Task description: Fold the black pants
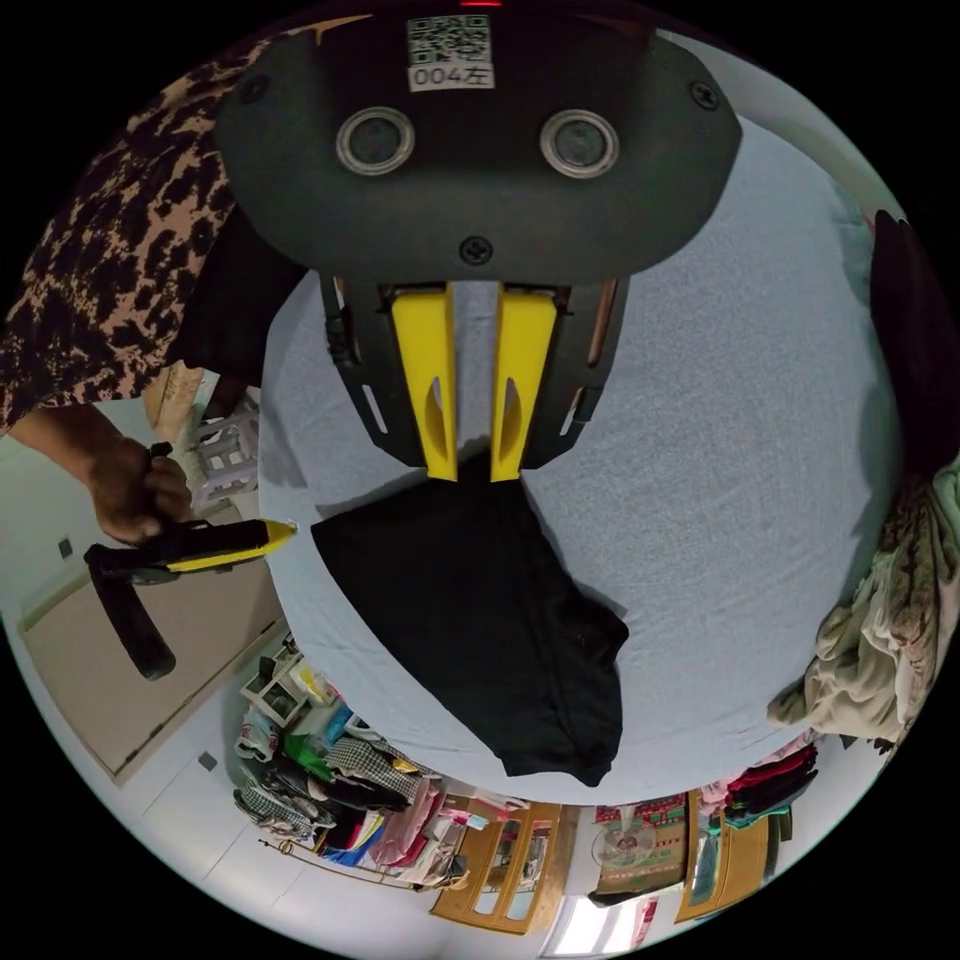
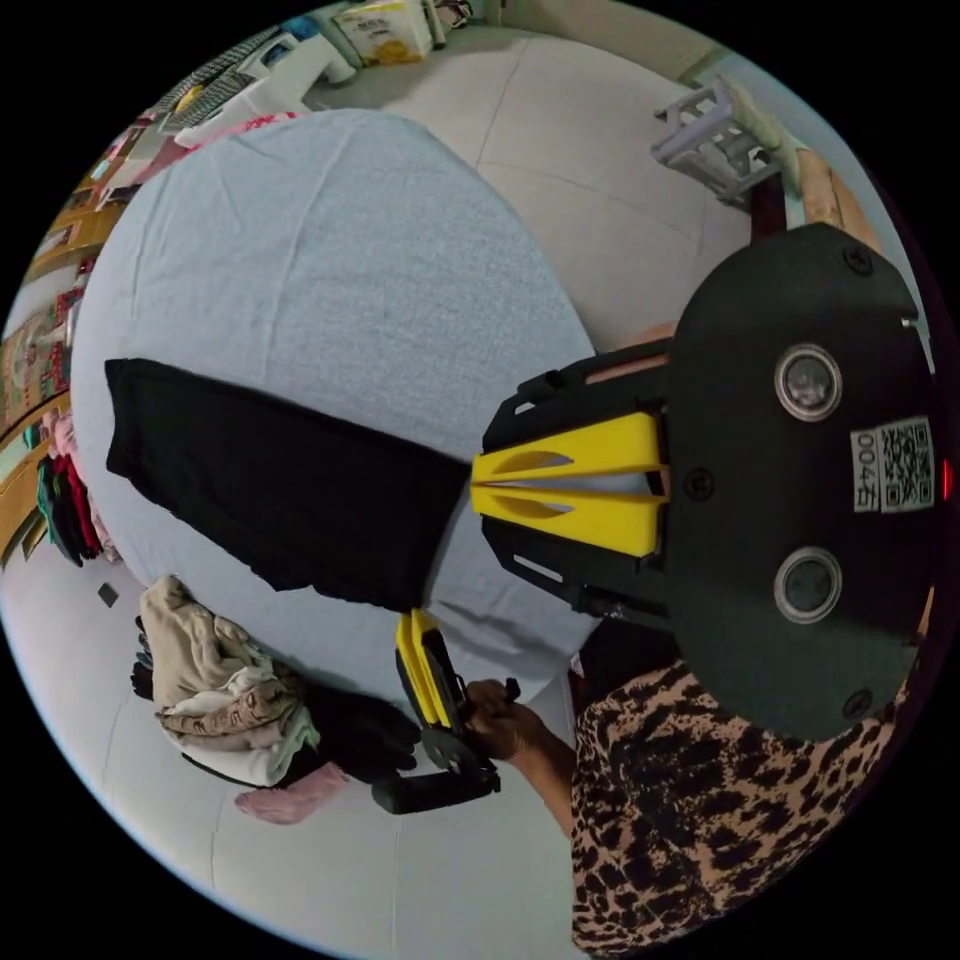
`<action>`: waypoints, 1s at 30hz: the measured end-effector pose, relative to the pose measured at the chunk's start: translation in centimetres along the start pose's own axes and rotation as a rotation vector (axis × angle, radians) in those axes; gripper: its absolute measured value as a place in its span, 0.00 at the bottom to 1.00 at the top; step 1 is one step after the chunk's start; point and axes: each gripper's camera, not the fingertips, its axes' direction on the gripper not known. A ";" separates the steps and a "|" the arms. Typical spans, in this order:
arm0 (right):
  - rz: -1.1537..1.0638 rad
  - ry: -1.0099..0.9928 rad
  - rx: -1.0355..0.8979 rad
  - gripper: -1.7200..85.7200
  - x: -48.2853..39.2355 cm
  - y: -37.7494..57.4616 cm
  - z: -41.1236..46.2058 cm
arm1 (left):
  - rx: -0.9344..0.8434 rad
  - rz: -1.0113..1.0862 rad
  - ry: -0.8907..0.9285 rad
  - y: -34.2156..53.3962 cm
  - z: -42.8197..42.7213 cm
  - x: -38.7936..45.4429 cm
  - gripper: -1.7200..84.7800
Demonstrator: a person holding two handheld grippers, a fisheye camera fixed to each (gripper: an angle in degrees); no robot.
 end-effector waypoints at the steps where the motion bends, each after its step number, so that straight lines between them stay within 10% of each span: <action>1: -0.004 -0.002 0.017 0.01 0.1 0.3 -0.4 | -0.001 0.004 0.002 -0.1 0.2 0.0 0.09; 30: -0.141 -0.021 0.150 0.10 2.3 3.9 -4.0 | -0.189 0.132 0.195 -14.5 11.0 4.3 0.04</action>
